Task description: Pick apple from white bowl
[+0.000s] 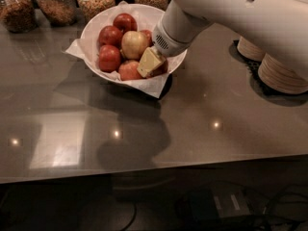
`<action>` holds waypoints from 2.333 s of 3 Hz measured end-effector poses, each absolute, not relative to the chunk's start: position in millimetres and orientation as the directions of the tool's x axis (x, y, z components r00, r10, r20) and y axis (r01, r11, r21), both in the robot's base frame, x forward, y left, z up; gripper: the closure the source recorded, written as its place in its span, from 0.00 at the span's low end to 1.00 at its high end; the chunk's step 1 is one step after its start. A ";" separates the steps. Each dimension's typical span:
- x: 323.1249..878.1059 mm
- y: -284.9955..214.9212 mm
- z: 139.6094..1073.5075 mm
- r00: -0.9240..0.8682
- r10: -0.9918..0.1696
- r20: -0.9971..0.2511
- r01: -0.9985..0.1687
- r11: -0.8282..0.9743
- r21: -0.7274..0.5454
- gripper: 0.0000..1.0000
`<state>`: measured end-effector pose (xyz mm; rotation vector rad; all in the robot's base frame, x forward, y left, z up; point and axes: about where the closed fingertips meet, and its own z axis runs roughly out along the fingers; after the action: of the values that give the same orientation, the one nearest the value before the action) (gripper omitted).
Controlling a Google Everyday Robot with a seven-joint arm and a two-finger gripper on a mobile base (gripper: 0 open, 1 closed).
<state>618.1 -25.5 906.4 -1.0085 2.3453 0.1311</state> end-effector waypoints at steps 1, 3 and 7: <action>619.7 -24.2 903.3 -0.553 -0.634 -0.541 -0.691 0.711 -0.126 0.33; 619.6 -21.1 899.4 -0.558 -0.634 -0.536 -0.695 0.710 -0.115 0.49; 623.6 -9.0 923.3 -0.495 -0.696 -0.520 -0.749 0.645 -0.149 1.00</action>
Offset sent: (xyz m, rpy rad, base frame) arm 0.0037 0.0050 -0.0135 0.0099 0.0377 -0.0065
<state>623.6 -9.0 923.3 -1.1232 2.3174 0.1303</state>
